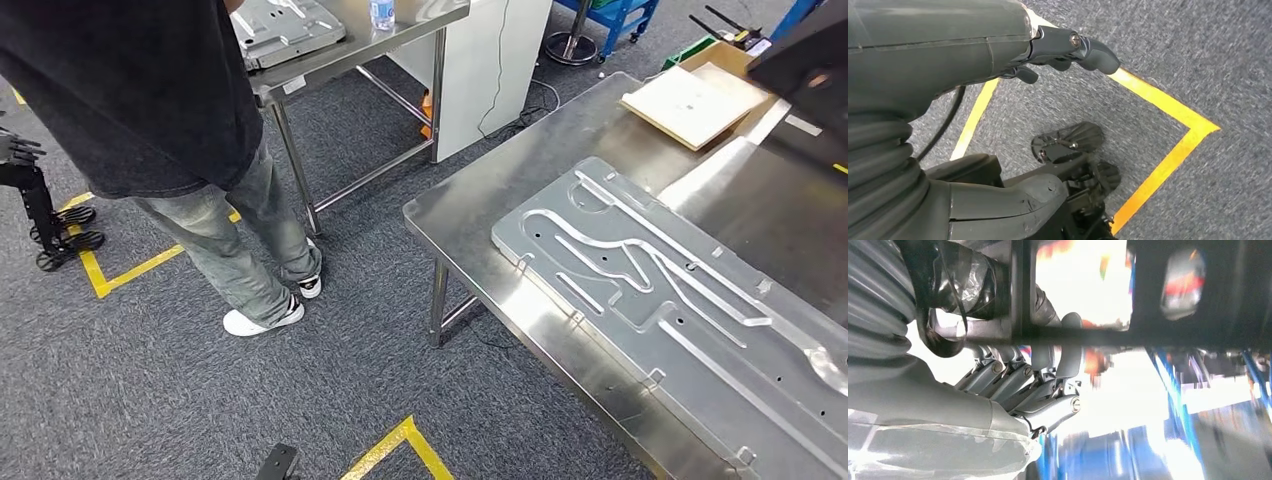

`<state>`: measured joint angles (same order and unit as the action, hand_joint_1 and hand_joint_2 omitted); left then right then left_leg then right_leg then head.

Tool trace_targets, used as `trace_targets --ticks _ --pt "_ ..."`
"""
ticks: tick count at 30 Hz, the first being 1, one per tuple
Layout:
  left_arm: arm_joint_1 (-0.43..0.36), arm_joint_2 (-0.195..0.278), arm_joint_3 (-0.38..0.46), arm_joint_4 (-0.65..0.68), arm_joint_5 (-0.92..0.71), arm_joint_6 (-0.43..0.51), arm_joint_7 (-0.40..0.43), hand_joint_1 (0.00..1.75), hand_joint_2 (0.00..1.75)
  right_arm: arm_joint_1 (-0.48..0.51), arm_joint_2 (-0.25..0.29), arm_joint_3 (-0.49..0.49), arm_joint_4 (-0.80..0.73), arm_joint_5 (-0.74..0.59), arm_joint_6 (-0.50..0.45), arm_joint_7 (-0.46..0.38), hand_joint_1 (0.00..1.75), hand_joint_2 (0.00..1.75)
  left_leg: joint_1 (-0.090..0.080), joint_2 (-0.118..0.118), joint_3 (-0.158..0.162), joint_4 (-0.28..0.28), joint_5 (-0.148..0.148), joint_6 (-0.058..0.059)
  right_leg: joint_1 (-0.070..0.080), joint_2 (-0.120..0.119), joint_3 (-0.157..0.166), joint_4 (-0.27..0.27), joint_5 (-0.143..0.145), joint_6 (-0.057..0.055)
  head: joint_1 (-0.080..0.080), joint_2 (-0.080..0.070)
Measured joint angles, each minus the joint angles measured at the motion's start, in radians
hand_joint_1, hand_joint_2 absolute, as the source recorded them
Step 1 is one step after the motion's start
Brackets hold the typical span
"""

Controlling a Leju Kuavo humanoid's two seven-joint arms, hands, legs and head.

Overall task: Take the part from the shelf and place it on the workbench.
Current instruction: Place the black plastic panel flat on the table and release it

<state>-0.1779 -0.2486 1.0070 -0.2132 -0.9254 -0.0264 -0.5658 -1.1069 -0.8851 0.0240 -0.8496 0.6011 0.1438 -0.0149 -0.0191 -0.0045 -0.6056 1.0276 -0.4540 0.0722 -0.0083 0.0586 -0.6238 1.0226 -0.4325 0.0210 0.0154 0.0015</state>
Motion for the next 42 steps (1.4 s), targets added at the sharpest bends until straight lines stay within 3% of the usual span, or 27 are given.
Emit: trace_targets --ticks 3,6,7,8,9,12,14,18,20,22,23,24,25,28,30,32,34,38,39,40,42 --pt "-0.003 0.002 0.0 0.0 0.006 -0.02 -0.004 0.0 1.75 -0.028 0.024 -0.05 0.043 -0.097 0.139 0.028 1.75 1.75 0.004 0.005 0.009 -0.029 0.02 0.011 -0.005 -0.024 -0.014 0.027 -0.025 0.015 0.001 0.0" --pt "-0.002 0.003 0.0 0.0 0.008 -0.03 -0.006 0.0 1.75 -0.075 0.04 -0.074 0.08 -0.131 0.2 0.054 1.75 1.75 0.006 0.005 0.011 -0.036 0.025 0.014 -0.012 -0.048 -0.089 0.198 -0.114 0.03 0.002 0.0" --pt "0.0 0.003 0.0 0.0 0.009 -0.031 -0.006 0.0 1.75 -0.083 0.045 -0.077 0.089 -0.134 0.209 0.059 1.75 1.75 0.007 0.006 0.011 -0.035 0.024 0.013 -0.017 -0.049 -0.115 0.255 -0.133 0.036 0.002 0.0" --pt "0.0 0.003 0.0 0.0 0.009 -0.032 -0.006 0.0 1.75 -0.087 0.049 -0.079 0.097 -0.135 0.213 0.062 1.75 1.75 0.008 0.007 0.012 -0.033 0.022 0.011 -0.022 -0.05 -0.129 0.279 -0.133 0.041 0.002 0.0" --pt "0.001 0.003 0.0 0.0 0.01 -0.032 -0.006 0.0 1.75 -0.091 0.053 -0.08 0.103 -0.136 0.215 0.065 1.75 1.75 0.011 0.008 0.012 -0.03 0.019 0.007 -0.027 -0.053 -0.123 0.264 -0.114 0.047 0.002 0.0" --pt "0.001 0.004 0.0 0.0 0.01 -0.034 -0.006 0.0 1.75 -0.113 0.062 -0.082 0.119 -0.143 0.236 0.077 1.75 1.75 0.021 0.009 0.01 -0.008 0.002 -0.013 -0.038 -0.063 -0.03 0.073 -0.021 0.066 0.003 0.0" --pt "0.0 0.006 0.0 0.0 0.011 -0.038 -0.006 0.0 1.75 -0.14 0.069 -0.082 0.133 -0.147 0.272 0.104 1.75 1.75 0.019 0.009 0.007 0.004 -0.007 -0.025 -0.033 -0.062 0.0 0.012 -0.01 0.056 0.003 0.0" --pt "0.0 0.006 0.0 0.0 0.008 -0.042 -0.003 0.0 1.75 -0.192 0.081 -0.079 0.156 -0.142 0.303 0.152 0.0 0.0 0.019 0.009 -0.003 0.026 -0.025 -0.042 -0.032 -0.056 -0.004 0.017 -0.014 0.018 0.002 0.0" --pt "-0.001 0.006 -0.003 0.0 -0.004 -0.037 0.003 0.0 1.75 -0.219 0.088 -0.075 0.165 -0.138 0.292 0.16 0.0 0.0 0.02 0.009 -0.044 0.117 -0.077 -0.047 -0.031 -0.055 -0.003 0.017 -0.014 0.005 0.002 0.0" --pt "0.0 0.006 -0.007 0.0 -0.011 -0.034 0.007 0.0 0.87 -0.235 0.098 -0.066 0.175 -0.129 0.272 0.163 0.0 0.0 0.02 0.008 -0.114 0.262 -0.136 -0.045 -0.023 -0.053 -0.002 0.017 -0.015 -0.002 0.002 0.0" --pt "0.0 0.006 -0.007 0.0 -0.007 -0.037 0.007 0.0 0.44 -0.238 0.103 -0.061 0.181 -0.123 0.261 0.164 0.0 0.0 0.02 0.008 -0.141 0.311 -0.146 -0.041 -0.018 -0.051 -0.002 0.017 -0.015 -0.005 0.002 0.0" --pt "0.0 0.006 -0.007 0.0 0.0 -0.043 0.006 0.0 0.0 -0.239 0.108 -0.056 0.187 -0.118 0.25 0.165 0.0 0.0 0.018 0.008 -0.151 0.323 -0.138 -0.036 -0.014 -0.048 0.0 0.017 -0.016 -0.007 0.002 0.0" --pt "0.0 0.007 -0.007 0.0 0.009 -0.051 0.004 0.0 0.0 -0.24 0.112 -0.052 0.193 -0.114 0.239 0.165 0.0 0.0 0.015 0.007 -0.142 0.294 -0.112 -0.029 -0.01 -0.046 0.001 0.017 -0.016 -0.008 0.002 0.0" --pt "0.001 0.008 -0.005 0.0 0.023 -0.062 0.0 0.0 0.0 -0.249 0.123 -0.043 0.21 -0.105 0.207 0.166 0.0 0.0 0.002 -0.001 -0.051 0.083 -0.012 -0.002 -0.004 -0.041 0.002 0.017 -0.017 -0.008 0.002 0.0" --pt "0.001 0.009 -0.004 0.0 0.026 -0.063 -0.001 0.0 0.0 -0.255 0.128 -0.037 0.221 -0.101 0.193 0.166 0.0 0.0 -0.003 -0.003 -0.02 0.018 0.005 0.004 -0.003 -0.039 0.001 0.016 -0.016 -0.003 0.002 0.0" --pt "0.002 0.009 -0.004 0.0 0.028 -0.063 -0.002 0.0 0.0 -0.257 0.132 -0.033 0.23 -0.097 0.187 0.167 0.0 0.0 -0.002 -0.001 -0.015 0.008 0.009 0.004 -0.005 -0.038 0.0 0.013 -0.016 0.006 0.002 0.0" --pt "0.001 0.008 -0.004 0.0 0.029 -0.063 -0.002 0.0 0.0 -0.263 0.133 -0.031 0.237 -0.093 0.182 0.168 0.0 0.0 0.002 0.002 -0.009 -0.01 0.019 0.009 -0.008 -0.043 -0.009 0.035 -0.036 0.014 0.002 0.0" --pt "0.0 0.008 -0.004 0.0 0.031 -0.061 -0.003 0.0 0.0 -0.287 0.136 -0.026 0.257 -0.085 0.203 0.176 0.0 0.0 0.004 0.004 -0.005 -0.021 0.026 0.014 -0.014 -0.051 -0.106 0.251 -0.142 0.03 0.003 0.0" --pt "0.001 0.008 -0.004 0.0 0.032 -0.061 -0.002 0.0 0.0 -0.291 0.137 -0.023 0.264 -0.088 0.228 0.177 0.0 0.0 0.004 0.004 -0.004 -0.02 0.026 0.013 -0.016 -0.051 -0.12 0.278 -0.143 0.033 0.003 0.0" --pt "0.0 0.007 -0.004 0.0 0.033 -0.061 -0.002 0.0 0.0 -0.297 0.138 -0.021 0.272 -0.096 0.259 0.176 0.0 0.0 0.005 0.005 -0.004 -0.018 0.024 0.012 -0.019 -0.053 -0.117 0.268 -0.125 0.036 0.003 0.0" --pt "-0.001 0.005 -0.004 0.0 0.034 -0.06 -0.002 0.0 0.0 -0.314 0.14 -0.018 0.284 -0.123 0.315 0.166 0.0 0.0 0.006 0.005 -0.004 -0.009 0.017 0.006 -0.025 -0.059 -0.059 0.147 -0.057 0.042 0.003 0.0"
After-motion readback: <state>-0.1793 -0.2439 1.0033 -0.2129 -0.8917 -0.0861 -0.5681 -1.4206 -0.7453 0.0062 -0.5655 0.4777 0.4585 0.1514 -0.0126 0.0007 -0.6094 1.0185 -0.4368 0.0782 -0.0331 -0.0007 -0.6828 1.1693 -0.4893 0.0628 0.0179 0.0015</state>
